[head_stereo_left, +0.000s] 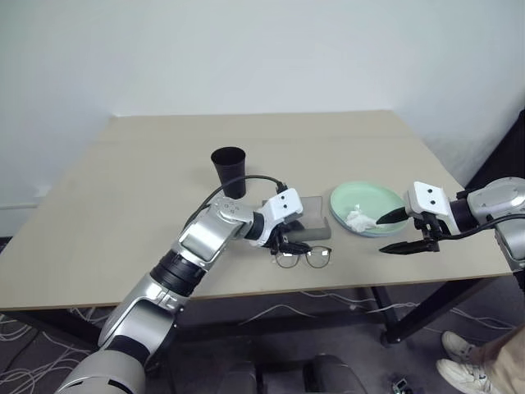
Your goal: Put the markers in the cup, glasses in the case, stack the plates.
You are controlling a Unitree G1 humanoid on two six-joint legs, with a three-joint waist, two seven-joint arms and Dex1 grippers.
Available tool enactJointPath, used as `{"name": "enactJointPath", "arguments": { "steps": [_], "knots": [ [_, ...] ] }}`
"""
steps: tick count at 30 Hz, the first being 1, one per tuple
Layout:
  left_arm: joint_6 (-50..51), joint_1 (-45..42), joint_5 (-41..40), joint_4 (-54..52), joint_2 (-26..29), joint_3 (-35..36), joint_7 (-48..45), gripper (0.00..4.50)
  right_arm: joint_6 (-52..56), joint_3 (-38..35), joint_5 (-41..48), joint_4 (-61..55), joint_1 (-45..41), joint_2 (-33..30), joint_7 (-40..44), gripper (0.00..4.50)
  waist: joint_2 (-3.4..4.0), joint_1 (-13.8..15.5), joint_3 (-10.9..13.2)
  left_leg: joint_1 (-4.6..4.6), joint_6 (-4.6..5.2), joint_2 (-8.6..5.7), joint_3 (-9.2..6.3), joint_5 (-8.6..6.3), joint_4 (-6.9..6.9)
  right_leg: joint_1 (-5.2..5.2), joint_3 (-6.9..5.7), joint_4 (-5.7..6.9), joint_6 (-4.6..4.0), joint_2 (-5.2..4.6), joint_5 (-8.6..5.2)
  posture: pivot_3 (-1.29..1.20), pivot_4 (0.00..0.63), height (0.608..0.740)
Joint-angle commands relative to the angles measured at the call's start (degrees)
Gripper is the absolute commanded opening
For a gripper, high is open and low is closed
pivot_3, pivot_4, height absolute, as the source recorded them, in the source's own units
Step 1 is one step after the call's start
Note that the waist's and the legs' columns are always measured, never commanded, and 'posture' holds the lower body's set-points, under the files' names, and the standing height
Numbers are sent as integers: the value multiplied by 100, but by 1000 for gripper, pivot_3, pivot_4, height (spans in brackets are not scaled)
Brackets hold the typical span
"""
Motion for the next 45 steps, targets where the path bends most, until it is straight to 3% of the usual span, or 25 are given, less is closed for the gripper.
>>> {"name": "enactJointPath", "arguments": {
  "steps": [1,25,28,37,45],
  "knots": [
    [-278,-136,210,-51,15,-93,-118,3724,22,-182,129,-182,-18,-60,-97,3336,0,1,0,0,0,0,0,0,0,0,0,0,0,0,0,0,0,740],
    [-1282,-201,1012,1192,-461,-441,-481,3724,196,-185,183,-387,105,-50,-376,3336,0,2,0,-3,1,-1,0,0,3,0,0,0,1,0,0,0,0,740],
    [-1424,-261,1062,1329,-495,-446,-621,3120,200,-188,196,-401,128,-59,-405,3336,0,1,0,-2,2,-1,0,-1,2,-1,0,0,1,0,0,0,0,740],
    [-1815,-456,1388,1765,-517,-561,-901,95,210,-185,223,-414,163,-72,-493,3336,1,9,-1,-1,3,-3,0,-1,7,5,0,-1,2,-2,1,0,0,740],
    [-1841,-511,1337,1716,-530,-454,-1155,16,210,-153,238,-412,153,-50,-531,3336,1,5,-1,-2,16,-6,-5,1,46,24,3,0,9,-2,5,0,0,740]
  ]
}}
